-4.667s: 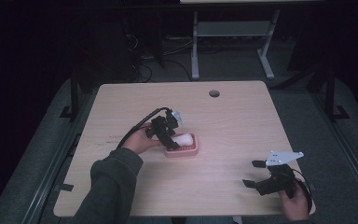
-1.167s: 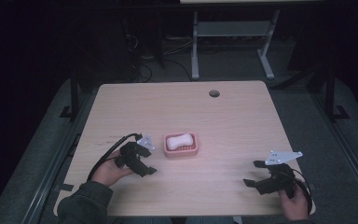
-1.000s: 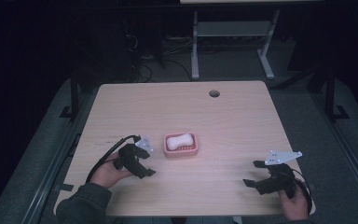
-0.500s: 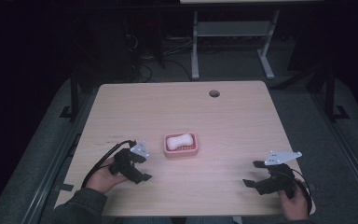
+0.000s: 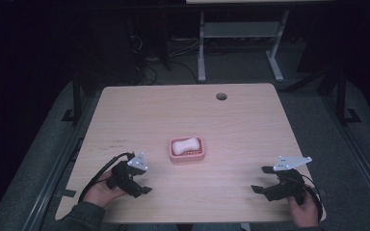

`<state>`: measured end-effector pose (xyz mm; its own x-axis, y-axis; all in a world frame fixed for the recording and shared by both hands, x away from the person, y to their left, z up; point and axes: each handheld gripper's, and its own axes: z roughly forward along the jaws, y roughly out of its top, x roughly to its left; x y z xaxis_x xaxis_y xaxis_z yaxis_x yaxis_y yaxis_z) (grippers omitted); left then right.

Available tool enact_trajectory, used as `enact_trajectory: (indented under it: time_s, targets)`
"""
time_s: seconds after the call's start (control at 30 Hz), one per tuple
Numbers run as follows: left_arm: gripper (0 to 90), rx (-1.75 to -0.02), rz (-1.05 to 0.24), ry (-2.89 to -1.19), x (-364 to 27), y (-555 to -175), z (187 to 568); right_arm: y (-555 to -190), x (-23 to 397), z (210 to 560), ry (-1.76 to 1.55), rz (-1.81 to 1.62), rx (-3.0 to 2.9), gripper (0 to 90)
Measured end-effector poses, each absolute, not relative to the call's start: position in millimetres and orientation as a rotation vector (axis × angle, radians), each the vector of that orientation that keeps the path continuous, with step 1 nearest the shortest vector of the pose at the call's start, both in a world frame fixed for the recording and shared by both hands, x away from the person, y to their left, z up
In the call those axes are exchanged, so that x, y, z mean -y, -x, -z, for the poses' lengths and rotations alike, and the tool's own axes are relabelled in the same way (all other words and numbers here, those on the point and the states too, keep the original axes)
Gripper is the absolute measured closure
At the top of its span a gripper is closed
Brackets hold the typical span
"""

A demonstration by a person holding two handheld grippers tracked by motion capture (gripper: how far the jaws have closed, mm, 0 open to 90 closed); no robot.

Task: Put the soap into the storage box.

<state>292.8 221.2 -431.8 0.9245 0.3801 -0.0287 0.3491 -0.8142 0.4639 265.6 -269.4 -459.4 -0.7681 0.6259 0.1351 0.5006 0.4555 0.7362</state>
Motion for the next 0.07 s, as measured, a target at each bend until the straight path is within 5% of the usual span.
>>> enact_trajectory:
  time_s: [0.07]
  targets:
    - [28.2,-0.537,-0.089,-2.6,-223.4,-290.2,433.9,-265.6,269.4,459.4,-0.993,-1.207,-2.545,14.2]
